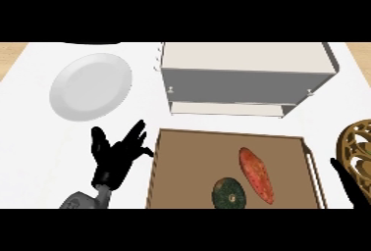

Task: Pick the squash from the tray and place it in the tiered shelf

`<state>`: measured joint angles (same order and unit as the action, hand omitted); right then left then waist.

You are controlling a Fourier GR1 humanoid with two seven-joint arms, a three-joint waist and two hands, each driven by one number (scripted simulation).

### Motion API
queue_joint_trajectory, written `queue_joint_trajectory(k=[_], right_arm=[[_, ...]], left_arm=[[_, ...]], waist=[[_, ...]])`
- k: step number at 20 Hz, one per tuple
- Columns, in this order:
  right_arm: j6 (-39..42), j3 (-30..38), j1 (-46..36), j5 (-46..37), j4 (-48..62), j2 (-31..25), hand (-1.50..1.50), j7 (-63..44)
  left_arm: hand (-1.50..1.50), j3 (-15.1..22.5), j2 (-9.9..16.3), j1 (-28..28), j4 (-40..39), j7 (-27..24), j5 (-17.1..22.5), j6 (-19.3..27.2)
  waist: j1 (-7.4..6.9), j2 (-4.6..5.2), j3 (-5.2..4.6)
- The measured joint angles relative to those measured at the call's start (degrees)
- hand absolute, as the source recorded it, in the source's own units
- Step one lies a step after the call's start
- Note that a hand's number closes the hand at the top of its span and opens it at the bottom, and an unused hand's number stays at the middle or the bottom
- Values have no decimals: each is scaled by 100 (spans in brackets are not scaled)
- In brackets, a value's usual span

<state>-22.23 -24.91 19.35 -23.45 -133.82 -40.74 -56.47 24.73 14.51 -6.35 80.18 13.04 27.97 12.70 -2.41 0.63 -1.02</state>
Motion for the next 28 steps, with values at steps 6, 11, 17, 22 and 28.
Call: queue_joint_trajectory(k=[6,11,17,22,28], right_arm=[[357,-453,-460,-582,234,246,-150,-484],[577,-730,-693,-1145,517,635,-150,-773],[836,-1027,-967,-1814,875,1234,-150,-977],[986,-1216,-1169,-2308,1311,1883,-150,-1039],[1168,-1262,-1287,-2904,1899,2538,-150,-1093]], left_arm=[[0,65,21,-71,-45,6,-6,23],[0,74,62,-91,-52,56,47,52],[0,67,123,-73,-69,22,115,28],[0,58,180,-69,-85,7,163,10],[0,62,187,-37,-86,-98,155,66]], waist=[[-43,-7,7],[-22,-20,3],[42,-40,14],[83,-47,29],[121,-52,28]])
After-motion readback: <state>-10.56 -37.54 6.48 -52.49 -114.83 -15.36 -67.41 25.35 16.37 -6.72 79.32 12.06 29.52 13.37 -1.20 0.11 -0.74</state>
